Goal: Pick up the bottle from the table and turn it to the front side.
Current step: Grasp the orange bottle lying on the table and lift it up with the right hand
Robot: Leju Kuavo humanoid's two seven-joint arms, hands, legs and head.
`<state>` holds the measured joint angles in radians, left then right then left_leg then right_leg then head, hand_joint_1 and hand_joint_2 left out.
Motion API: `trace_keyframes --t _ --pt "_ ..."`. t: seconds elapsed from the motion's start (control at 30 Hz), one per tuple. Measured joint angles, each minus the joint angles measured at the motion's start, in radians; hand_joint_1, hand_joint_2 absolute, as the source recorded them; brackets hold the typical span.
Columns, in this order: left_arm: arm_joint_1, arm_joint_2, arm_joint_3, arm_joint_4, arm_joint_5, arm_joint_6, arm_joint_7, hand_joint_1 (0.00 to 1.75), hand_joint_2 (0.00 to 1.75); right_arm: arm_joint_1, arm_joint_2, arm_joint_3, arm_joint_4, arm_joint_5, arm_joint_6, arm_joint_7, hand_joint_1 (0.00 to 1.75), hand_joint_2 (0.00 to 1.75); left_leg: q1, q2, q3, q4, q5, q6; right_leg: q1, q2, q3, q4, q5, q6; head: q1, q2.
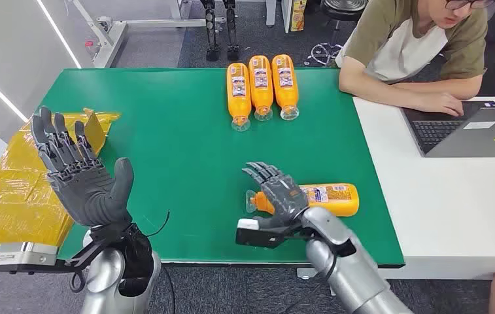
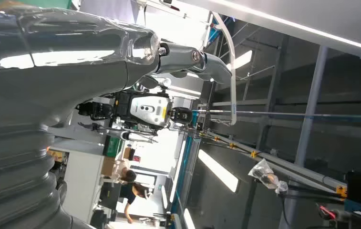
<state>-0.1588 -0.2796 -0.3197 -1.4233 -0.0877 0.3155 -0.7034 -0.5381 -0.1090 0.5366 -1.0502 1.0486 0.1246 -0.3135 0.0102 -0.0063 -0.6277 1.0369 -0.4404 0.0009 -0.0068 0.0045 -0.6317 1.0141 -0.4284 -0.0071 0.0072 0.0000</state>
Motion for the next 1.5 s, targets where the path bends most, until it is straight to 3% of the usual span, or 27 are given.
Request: trace_keyframes --t 0.07,0.17,0.3,0.5,0.67,1.1,1.5 --pt "0.000 0.000 0.000 -0.003 0.005 0.004 0.000 0.00 1.75 -0.057 -0.022 0.011 0.034 -0.013 0.052 -0.010 0.00 1.75 0.000 0.000 0.000 0.000 0.000 0.000 0.000 0.000 0.000 0.000 0.000 0.000 0.000 0.000" --pt "0.001 0.000 0.000 -0.014 0.016 0.018 0.000 0.00 1.75 -0.222 -0.069 0.052 0.125 -0.041 0.197 -0.023 0.00 1.75 0.000 0.001 0.000 0.001 0.001 0.001 0.000 0.001 0.000 0.000 0.001 0.001 0.000 0.000" --pt "0.003 0.001 0.000 -0.030 0.022 0.028 0.000 0.00 1.75 -0.403 -0.089 0.118 0.217 -0.060 0.318 -0.020 0.00 1.75 0.000 0.001 0.000 0.001 0.001 0.001 0.000 0.001 -0.001 0.000 0.001 0.001 0.000 0.000" --pt "0.004 0.001 0.000 -0.044 0.032 0.032 0.000 0.00 1.75 -0.508 -0.096 0.177 0.283 -0.079 0.362 -0.008 0.00 1.75 0.000 0.001 0.000 0.000 0.001 0.001 0.001 0.001 -0.001 0.000 0.000 0.000 0.000 0.000" --pt "0.005 0.003 0.000 -0.053 0.047 0.031 0.000 0.00 1.75 -0.583 -0.113 0.272 0.320 -0.191 0.453 0.017 0.00 1.75 0.000 0.001 0.000 0.000 0.001 0.001 0.000 0.001 -0.001 0.000 0.000 0.000 0.000 0.000" --pt "0.014 0.007 0.000 -0.075 0.053 0.050 0.000 0.00 1.75 -0.561 -0.213 0.494 0.344 -0.344 0.491 0.009 0.00 1.75 0.000 -0.001 0.000 0.000 0.001 0.001 0.000 0.000 -0.001 0.000 0.000 0.000 0.000 0.000" --pt "0.019 0.008 0.000 -0.079 0.057 0.058 0.000 0.00 1.75 -0.552 -0.218 0.599 0.430 -0.387 0.452 0.040 0.00 1.75 0.000 0.000 0.000 0.000 0.001 0.001 0.001 0.000 -0.001 0.000 0.000 0.000 0.000 0.000"
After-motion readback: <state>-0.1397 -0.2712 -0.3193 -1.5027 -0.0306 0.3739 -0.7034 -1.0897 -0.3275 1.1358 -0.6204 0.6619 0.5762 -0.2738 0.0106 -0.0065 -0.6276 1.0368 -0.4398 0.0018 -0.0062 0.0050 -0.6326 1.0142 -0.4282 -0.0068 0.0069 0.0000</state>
